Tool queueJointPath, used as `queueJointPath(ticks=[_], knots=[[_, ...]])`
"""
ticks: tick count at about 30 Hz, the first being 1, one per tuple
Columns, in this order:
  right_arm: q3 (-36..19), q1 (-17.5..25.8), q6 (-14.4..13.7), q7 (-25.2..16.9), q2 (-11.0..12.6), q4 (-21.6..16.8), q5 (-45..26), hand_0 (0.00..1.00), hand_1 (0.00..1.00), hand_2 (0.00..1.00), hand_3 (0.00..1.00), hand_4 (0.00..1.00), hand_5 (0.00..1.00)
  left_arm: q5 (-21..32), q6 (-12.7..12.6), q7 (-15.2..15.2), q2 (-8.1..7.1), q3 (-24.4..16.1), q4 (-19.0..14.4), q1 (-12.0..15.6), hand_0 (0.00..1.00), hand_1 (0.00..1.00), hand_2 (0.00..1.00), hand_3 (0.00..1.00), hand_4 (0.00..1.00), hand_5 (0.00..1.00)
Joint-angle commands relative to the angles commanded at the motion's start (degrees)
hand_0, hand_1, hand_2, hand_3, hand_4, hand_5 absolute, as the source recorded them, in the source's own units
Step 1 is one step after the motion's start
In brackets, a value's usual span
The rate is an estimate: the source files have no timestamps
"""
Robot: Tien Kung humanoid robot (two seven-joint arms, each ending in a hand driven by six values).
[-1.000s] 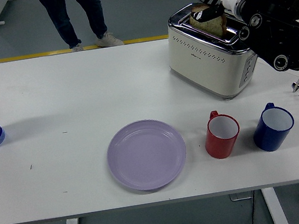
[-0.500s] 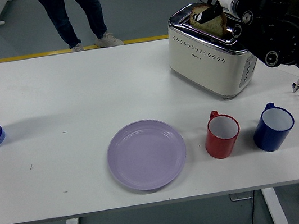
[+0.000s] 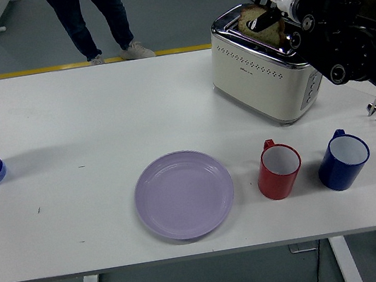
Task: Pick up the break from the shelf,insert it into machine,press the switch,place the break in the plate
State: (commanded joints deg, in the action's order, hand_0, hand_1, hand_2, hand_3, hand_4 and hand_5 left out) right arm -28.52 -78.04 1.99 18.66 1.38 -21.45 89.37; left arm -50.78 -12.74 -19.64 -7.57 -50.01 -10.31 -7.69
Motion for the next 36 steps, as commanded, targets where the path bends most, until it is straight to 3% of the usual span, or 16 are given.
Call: queueJointPath(ticks=[9,10,21,22,27,36], knots=[[1.43,-0.26,-0.22,-0.03,-0.66,2.08,-0.64,0.515,0.533,0.636,0.729,0.714,0.379,0.45,-0.09,0.13,-0.05,0.41,0.0,-0.17,0.636,0.484,0.462,0.544,0.34,0.792],[1.68,-0.3,-0.42,-0.09,-0.83,2.38,-0.61,0.432,0.465,0.593,0.709,0.713,0.377,0.46,-0.09,0.13,-0.04,0.44,0.0,-0.21,0.636,0.484,0.461,0.543,0.342,0.792],[3.17,-0.66,-1.21,-0.32,-1.38,2.8,-0.51,0.403,0.437,0.577,0.694,0.709,0.376,0.52,-0.1,0.16,-0.04,0.54,0.0,-0.38,0.636,0.484,0.46,0.544,0.341,0.792],[3.33,-0.68,-1.28,-0.33,-1.38,2.84,-0.49,0.35,0.395,0.551,0.658,0.703,0.37,0.52,-0.11,0.16,-0.05,0.53,0.0,-0.39,0.636,0.484,0.46,0.543,0.343,0.792],[3.97,-0.76,-1.69,-0.48,-1.38,3.1,-0.3,0.35,0.395,0.551,0.658,0.703,0.37,0.44,-0.14,0.14,-0.04,0.43,0.0,-0.41,0.636,0.484,0.46,0.543,0.343,0.792],[5.65,-0.48,-2.67,-0.79,-1.38,3.44,-0.63,0.259,0.327,0.503,0.606,0.695,0.365,0.13,-0.14,0.06,-0.04,0.28,0.0,-0.28,0.636,0.482,0.46,0.543,0.343,0.794]])
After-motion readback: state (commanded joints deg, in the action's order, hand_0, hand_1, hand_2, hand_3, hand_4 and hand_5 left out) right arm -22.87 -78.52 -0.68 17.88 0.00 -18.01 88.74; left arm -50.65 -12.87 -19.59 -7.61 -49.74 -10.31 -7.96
